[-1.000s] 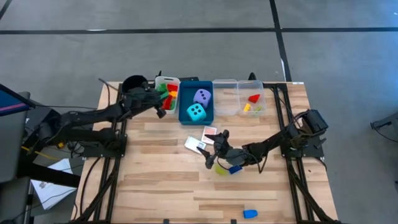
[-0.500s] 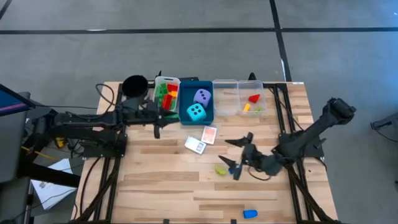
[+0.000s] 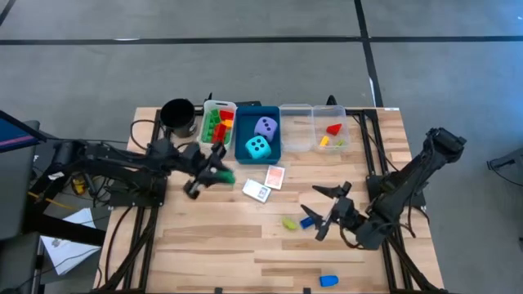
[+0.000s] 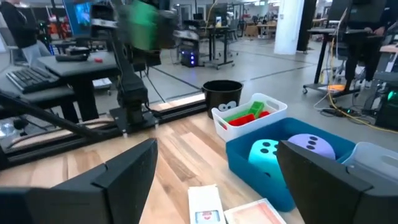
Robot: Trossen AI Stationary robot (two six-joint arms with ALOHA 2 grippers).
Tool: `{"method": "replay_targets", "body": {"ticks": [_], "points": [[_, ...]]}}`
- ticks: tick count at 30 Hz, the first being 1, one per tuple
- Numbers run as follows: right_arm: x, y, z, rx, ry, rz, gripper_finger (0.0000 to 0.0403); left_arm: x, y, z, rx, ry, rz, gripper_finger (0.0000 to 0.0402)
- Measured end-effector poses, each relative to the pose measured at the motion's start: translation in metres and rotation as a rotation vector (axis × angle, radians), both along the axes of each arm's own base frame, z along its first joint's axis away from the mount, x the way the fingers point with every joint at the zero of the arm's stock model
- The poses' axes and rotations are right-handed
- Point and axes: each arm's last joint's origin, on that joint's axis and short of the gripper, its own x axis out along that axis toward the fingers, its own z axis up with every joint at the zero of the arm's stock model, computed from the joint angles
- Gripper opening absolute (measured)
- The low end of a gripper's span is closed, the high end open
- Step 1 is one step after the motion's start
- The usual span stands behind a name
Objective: Pick & Place Toys
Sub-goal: Put the small green game piece into the right transparent bin
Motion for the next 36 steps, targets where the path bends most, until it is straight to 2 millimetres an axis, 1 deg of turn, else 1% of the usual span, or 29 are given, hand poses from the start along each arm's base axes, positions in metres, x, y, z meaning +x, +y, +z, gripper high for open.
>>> {"method": "replay_targets", "body": {"ticks": [4, 10, 13, 17, 20, 23, 26, 29, 33, 36], "points": [[0.006, 0.001, -0.008, -0.017, 0.016, -0.02, 0.0324, -0.004, -0.011, 0.006, 0.099, -0.111, -0.217, 0.0088], [0.017, -0.004, -0.017, -0.035, 0.036, -0.06, 0.0324, -0.01, -0.026, 0.005, 0.201, -0.127, -0.46, 0.0088], [0.02, -0.008, -0.019, -0.038, 0.042, -0.075, 0.0324, -0.011, -0.032, 0.004, 0.225, -0.123, -0.534, 0.0088], [0.024, -0.012, -0.019, -0.029, 0.049, -0.071, 0.0324, -0.012, -0.035, 0.003, 0.228, -0.121, -0.554, 0.0088], [0.025, -0.013, -0.019, -0.04, 0.056, -0.076, 0.0324, -0.01, -0.033, 0.003, 0.208, -0.108, -0.508, 0.0088], [0.026, -0.014, -0.018, -0.068, 0.074, -0.074, 0.0324, -0.003, -0.029, -0.002, 0.156, -0.055, -0.337, 0.0088], [0.027, -0.013, -0.016, -0.111, 0.095, -0.058, 0.0324, 0.005, -0.025, -0.011, 0.133, 0.025, -0.158, 0.0088], [0.028, -0.011, -0.013, -0.168, 0.134, 0.004, 0.0324, 0.013, -0.022, -0.02, 0.1, 0.079, -0.039, 0.0088], [0.032, -0.01, -0.011, -0.219, 0.17, 0.106, 0.0324, 0.023, -0.02, -0.03, -0.002, 0.148, 0.025, 0.0088], [0.037, -0.014, -0.012, -0.21, 0.18, 0.165, 0.0324, 0.029, -0.019, -0.039, -0.094, 0.215, 0.038, 0.0088]]}}
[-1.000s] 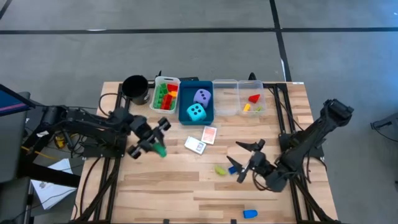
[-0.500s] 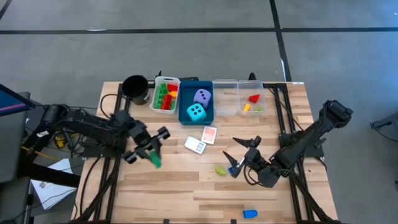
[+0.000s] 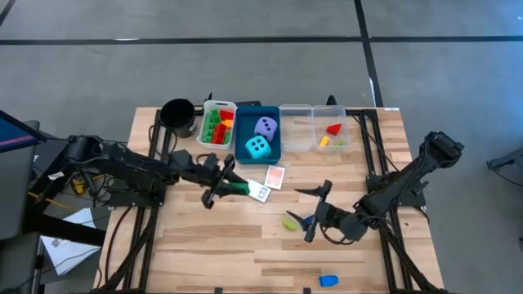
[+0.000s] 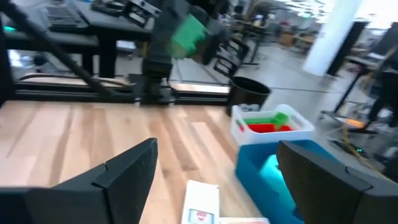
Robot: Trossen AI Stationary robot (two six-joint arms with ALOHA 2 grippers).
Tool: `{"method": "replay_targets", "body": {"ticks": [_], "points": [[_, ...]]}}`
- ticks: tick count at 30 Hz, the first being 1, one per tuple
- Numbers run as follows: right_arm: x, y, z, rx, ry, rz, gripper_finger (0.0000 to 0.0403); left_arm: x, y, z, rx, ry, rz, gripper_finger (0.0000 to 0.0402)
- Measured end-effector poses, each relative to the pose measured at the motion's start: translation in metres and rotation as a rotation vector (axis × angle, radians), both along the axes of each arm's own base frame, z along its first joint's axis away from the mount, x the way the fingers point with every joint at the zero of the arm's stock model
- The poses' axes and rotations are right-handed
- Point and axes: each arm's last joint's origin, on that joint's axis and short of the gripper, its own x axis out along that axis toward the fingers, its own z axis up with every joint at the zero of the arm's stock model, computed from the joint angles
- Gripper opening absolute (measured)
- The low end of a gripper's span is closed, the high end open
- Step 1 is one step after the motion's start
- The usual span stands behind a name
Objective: Pick & Place Toys
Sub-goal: Put the small green game piece into the right transparent bin
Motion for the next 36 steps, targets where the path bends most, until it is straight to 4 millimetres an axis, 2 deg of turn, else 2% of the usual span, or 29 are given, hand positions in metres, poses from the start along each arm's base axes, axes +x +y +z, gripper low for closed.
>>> {"method": "replay_targets", "body": {"ticks": [5, 9, 21, 28, 36], "points": [[0.012, -0.011, -0.002, 0.059, 0.018, 0.08, 0.0324, 0.009, 0.0, -0.016, -0.128, 0.103, -0.003, 0.0088], [0.02, -0.017, -0.009, 0.052, 0.044, 0.077, 0.0324, 0.016, 0.0, -0.023, -0.188, 0.157, -0.01, 0.0089], [0.045, -0.01, -0.028, -0.236, 0.054, 0.076, 0.0324, 0.053, -0.001, -0.025, -0.244, 0.27, -0.019, 0.0092], [0.058, -0.002, -0.027, -0.319, 0.08, 0.06, 0.0324, 0.056, -0.001, -0.023, -0.242, 0.284, -0.03, 0.0092], [0.078, -0.002, -0.026, -0.343, 0.091, 0.036, 0.0324, 0.055, -0.007, -0.023, -0.243, 0.292, -0.048, 0.0092]]}}
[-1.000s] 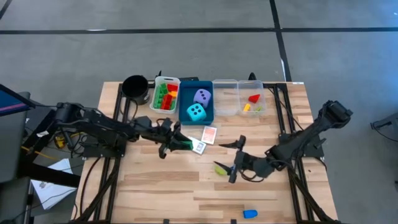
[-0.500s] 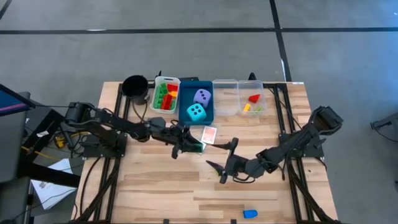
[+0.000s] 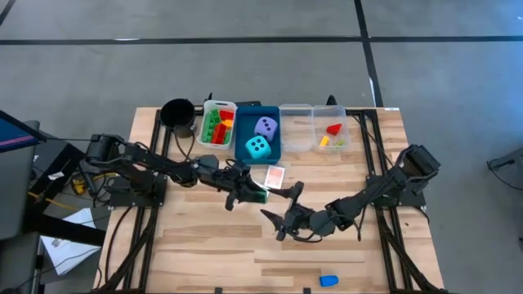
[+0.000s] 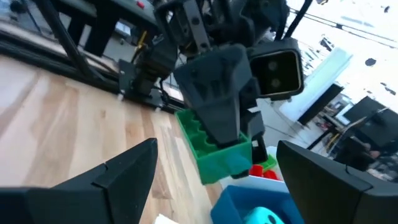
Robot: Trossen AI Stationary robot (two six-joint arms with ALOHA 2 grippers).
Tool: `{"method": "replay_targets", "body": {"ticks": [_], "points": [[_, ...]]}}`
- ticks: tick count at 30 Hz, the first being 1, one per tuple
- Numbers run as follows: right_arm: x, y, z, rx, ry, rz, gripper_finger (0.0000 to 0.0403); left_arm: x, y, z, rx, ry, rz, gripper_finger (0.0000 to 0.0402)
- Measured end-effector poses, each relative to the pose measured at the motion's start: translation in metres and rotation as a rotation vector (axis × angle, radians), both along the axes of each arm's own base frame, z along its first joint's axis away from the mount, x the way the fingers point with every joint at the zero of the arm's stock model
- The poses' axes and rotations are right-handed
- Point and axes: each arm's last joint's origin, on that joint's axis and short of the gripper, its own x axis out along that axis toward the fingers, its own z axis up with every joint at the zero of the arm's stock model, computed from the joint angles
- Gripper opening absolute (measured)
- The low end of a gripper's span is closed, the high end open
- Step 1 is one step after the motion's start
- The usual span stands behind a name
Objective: Pick & Place Toys
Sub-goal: Put the small green game piece into the right transparent bin
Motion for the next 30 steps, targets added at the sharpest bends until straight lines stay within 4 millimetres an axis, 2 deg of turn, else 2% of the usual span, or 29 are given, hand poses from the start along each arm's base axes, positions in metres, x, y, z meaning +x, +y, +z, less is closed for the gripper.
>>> {"method": "replay_targets", "body": {"ticks": [5, 13, 22, 30], "points": [[0.0086, 0.0011, -0.0016, -0.02, 0.011, -0.007, 0.0324, -0.0001, -0.0007, 0.0, 0.0, 0.0, -0.002, 0.0092], [0.0099, 0.0025, 0.0006, -0.023, 0.018, 0.0, 0.031, 0.0, -0.0007, 0.0, 0.0, 0.0, -0.001, 0.0092], [0.01, 0.0026, -0.0006, -0.021, 0.029, 0.018, 0.0244, -0.0001, -0.0007, 0.0, 0.0, 0.001, -0.001, 0.0092], [0.0099, 0.0022, -0.0002, -0.018, 0.028, 0.014, 0.0161, -0.0001, -0.0008, -0.0004, 0.001, 0.004, -0.005, 0.0092]]}}
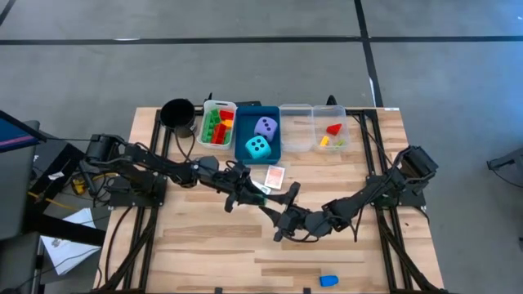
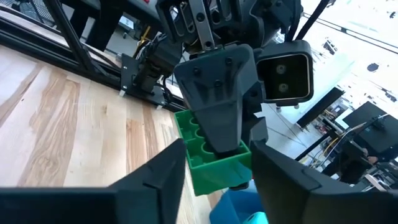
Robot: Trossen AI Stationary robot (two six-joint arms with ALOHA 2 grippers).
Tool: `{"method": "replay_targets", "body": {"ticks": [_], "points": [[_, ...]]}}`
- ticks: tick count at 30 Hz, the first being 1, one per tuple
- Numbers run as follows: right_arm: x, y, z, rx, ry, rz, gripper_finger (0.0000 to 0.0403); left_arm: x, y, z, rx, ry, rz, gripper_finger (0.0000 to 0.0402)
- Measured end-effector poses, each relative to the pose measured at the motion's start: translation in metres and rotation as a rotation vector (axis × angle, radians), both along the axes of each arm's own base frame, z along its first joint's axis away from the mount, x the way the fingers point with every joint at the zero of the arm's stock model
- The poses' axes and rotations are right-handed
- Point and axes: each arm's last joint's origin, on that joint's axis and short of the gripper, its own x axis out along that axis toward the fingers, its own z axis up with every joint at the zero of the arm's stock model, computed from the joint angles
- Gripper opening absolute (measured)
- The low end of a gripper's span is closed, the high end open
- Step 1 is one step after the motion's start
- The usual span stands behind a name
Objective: Pick & Place Toys
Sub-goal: Put the small green game piece into the right transparent bin
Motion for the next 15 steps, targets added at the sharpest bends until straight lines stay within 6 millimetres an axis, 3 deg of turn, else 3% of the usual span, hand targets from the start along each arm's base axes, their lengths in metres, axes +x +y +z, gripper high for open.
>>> {"method": "replay_targets", "body": {"ticks": [6, 15], "points": [[-0.0003, -0.0002, -0.0017, 0.003, 0.013, -0.002, 0.0128, 0.0, 0.0, -0.0004, 0.0, 0.004, 0.001, 0.0093], [-0.0002, -0.0003, -0.002, 0.042, -0.001, -0.003, 0.0185, 0.0, 0.0002, 0.0, 0.0, 0.0, 0.006, 0.0093]]}}
